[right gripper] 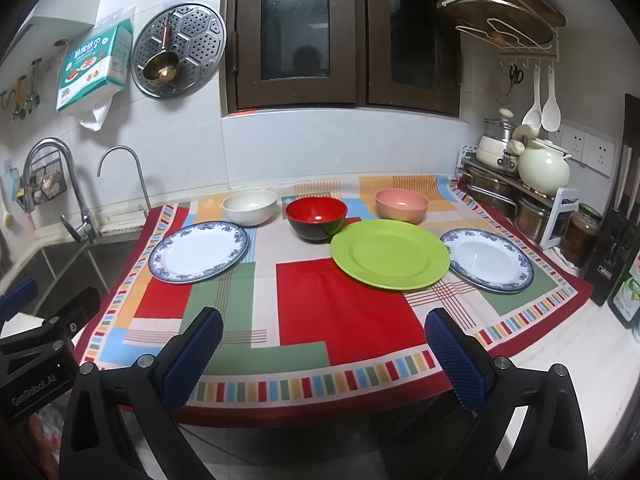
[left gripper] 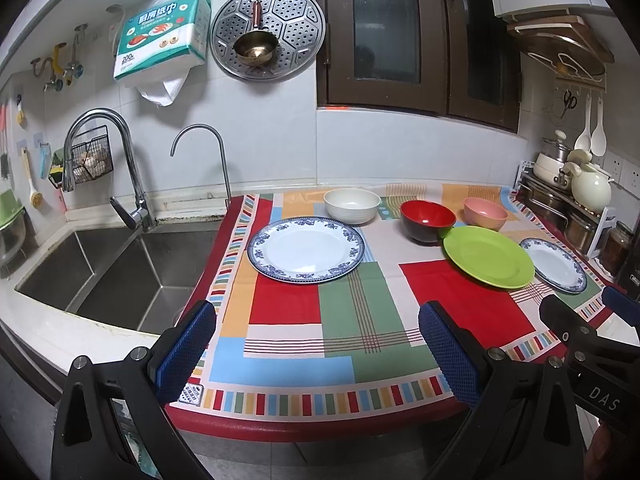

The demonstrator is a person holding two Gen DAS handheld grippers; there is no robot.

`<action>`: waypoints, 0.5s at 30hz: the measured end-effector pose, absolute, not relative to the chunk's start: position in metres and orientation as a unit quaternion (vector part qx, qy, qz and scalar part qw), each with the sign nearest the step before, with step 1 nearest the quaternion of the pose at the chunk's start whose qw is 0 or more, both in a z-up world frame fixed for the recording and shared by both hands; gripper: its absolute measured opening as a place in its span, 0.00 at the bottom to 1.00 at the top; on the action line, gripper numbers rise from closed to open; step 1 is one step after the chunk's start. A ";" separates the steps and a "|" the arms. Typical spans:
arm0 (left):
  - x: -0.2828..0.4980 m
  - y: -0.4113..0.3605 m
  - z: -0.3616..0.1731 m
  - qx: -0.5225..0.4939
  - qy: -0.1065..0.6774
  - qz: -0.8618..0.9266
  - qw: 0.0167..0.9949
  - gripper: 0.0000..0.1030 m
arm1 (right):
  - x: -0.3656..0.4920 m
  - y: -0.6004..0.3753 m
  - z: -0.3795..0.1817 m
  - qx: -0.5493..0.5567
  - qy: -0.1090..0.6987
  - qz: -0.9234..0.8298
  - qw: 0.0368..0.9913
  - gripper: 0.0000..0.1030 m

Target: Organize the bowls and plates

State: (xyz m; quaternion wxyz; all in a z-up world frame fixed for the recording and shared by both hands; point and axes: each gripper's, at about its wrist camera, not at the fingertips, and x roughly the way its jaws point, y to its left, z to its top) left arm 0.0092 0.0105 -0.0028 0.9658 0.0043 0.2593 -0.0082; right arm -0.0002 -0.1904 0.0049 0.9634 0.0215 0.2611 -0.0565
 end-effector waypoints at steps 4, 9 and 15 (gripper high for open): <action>0.009 0.011 -0.004 0.004 0.260 -0.008 0.966 1.00 | 0.000 -0.190 0.004 0.021 0.261 -0.054 0.964 0.99; 0.009 0.011 -0.005 0.005 0.261 -0.007 0.965 1.00 | 0.001 -0.189 0.004 0.021 0.261 -0.055 0.964 0.99; 0.010 0.010 -0.004 0.004 0.262 -0.004 0.965 1.00 | 0.002 -0.189 0.003 0.021 0.261 -0.055 0.964 0.99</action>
